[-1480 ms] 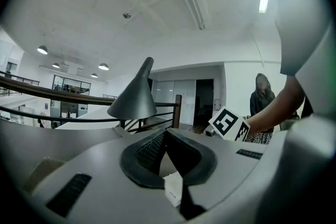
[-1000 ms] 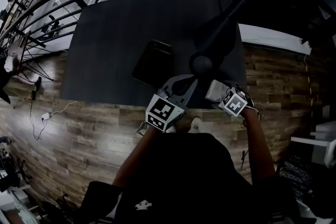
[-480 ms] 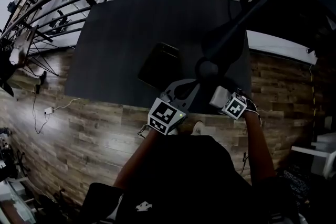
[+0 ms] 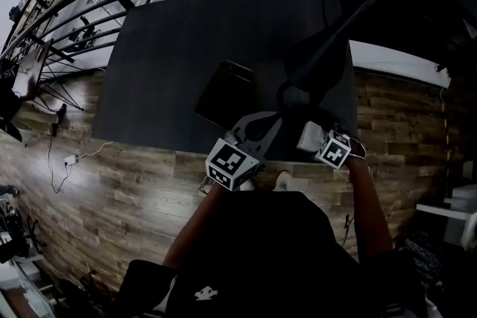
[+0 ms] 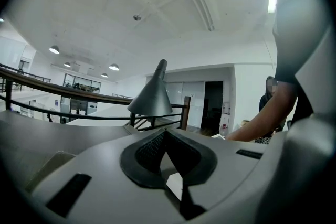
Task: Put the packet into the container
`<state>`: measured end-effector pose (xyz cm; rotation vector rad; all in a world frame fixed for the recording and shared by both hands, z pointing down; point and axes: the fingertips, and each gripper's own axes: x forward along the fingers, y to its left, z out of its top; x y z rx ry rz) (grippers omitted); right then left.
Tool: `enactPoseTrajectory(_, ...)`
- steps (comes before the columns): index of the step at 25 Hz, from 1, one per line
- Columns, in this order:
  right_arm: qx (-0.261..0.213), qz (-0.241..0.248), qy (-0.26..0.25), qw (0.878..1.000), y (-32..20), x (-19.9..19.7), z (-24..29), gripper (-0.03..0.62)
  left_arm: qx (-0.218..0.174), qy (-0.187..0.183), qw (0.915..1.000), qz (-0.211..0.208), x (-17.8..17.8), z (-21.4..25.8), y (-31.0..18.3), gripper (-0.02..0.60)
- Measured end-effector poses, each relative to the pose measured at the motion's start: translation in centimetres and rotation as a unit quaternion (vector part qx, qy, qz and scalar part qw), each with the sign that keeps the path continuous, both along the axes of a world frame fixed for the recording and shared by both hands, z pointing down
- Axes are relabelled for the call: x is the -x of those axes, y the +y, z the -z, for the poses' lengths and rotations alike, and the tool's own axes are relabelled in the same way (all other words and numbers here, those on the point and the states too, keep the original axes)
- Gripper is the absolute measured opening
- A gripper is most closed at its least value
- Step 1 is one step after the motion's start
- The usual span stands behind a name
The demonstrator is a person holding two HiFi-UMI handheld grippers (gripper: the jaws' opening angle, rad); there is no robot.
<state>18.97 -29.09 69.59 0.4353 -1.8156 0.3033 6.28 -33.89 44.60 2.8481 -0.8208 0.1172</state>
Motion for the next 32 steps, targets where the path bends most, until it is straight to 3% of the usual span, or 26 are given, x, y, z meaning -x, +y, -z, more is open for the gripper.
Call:
enactPoseTrajectory(8, -0.058, 0.018, -0.033, 0.998, -1.7, 2.8, 4.7, 0.456, 0.040, 0.008, 0.9988, -0.028, 0.4, -0.7, 0.6, -0.005)
enactPoseTrajectory(11, -0.081, 0.027, -0.053, 0.995, -2.2, 4.4, 7.2, 0.456, 0.037, 0.006, 0.9991, -0.019, 1.1, -0.8, 0.4, -0.005)
enactPoseTrajectory(15, -0.106, 0.042, -0.069, 0.991, -2.7, 5.8, 10.0, 0.457, 0.019, -0.025, 0.9995, -0.011, 2.0, -1.5, 0.5, -0.002)
enactPoseTrajectory(19, -0.126, 0.055, -0.077, 0.987, -3.1, 7.0, 12.0, 0.457, 0.017, -0.011, 0.9995, -0.024, 2.4, -1.7, 0.8, 0.143)
enactPoseTrajectory(22, -0.134, 0.064, -0.083, 0.985, -3.1, 7.9, 13.3, 0.457, 0.012, 0.008, 0.9995, -0.029, 2.7, -1.9, 0.8, 0.315)
enactPoseTrajectory(25, -0.137, 0.075, -0.091, 0.984, -3.1, 8.6, 14.5, 0.457, -0.013, -0.023, 0.9985, -0.048, 2.4, -2.6, 1.2, 0.427)
enactPoseTrajectory(28, -0.136, 0.090, -0.093, 0.982, -2.9, 9.2, 15.4, 0.457, -0.048, -0.084, 0.9922, -0.080, 1.6, -3.8, 2.2, 0.471)
enactPoseTrajectory(32, -0.133, 0.127, -0.086, 0.979, -2.1, 10.2, 16.3, 0.457, -0.077, -0.129, 0.9833, -0.103, 1.1, -4.8, 2.9, 0.491)
